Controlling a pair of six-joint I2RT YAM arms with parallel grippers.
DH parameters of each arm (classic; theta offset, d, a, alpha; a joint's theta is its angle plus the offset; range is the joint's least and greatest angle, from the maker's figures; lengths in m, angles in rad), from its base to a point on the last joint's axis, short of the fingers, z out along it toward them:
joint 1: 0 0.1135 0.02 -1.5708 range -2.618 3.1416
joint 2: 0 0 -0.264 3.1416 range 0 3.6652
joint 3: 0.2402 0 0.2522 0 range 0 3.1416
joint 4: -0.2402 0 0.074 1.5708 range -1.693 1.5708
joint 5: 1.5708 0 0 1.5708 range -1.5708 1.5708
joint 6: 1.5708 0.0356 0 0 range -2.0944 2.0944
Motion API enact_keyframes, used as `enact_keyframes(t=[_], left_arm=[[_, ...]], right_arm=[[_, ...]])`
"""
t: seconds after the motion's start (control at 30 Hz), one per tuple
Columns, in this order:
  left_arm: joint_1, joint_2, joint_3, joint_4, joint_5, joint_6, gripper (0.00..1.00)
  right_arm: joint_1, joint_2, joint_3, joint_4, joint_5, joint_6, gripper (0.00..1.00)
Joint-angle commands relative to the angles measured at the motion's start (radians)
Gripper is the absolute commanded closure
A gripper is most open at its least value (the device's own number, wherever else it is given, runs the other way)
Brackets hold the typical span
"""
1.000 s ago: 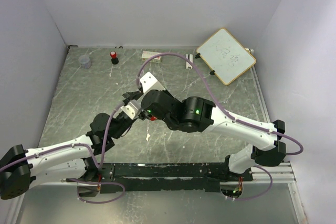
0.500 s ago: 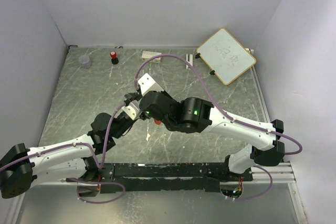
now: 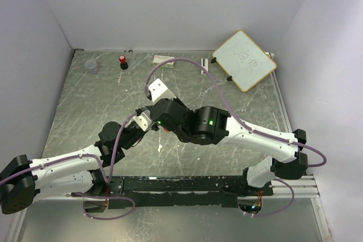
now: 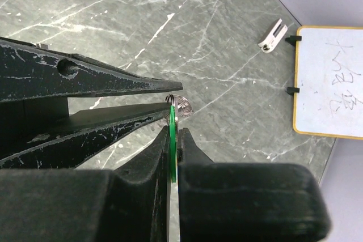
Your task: Remove the keys from the keyring
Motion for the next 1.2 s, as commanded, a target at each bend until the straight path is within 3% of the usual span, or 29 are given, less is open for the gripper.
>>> enact_keyframes(t=[0.0, 0.23, 0.53, 1.17], left_arm=[[-0.001, -0.005, 0.049, -0.01, -0.014, -0.008, 0.76], [-0.001, -0.02, 0.062, -0.03, -0.06, -0.008, 0.93], [-0.001, -0.033, 0.075, -0.054, -0.119, -0.021, 0.93], [-0.001, -0.133, 0.03, 0.119, -0.111, -0.126, 0.93]], right_arm=[[0.017, -0.034, -0.016, 0.039, 0.066, 0.005, 1.0], [0.024, -0.058, -0.054, 0.112, 0.108, -0.016, 1.0], [0.032, -0.112, -0.112, 0.179, 0.116, -0.014, 1.0], [0.035, -0.204, -0.282, 0.369, -0.017, 0.051, 1.0]])
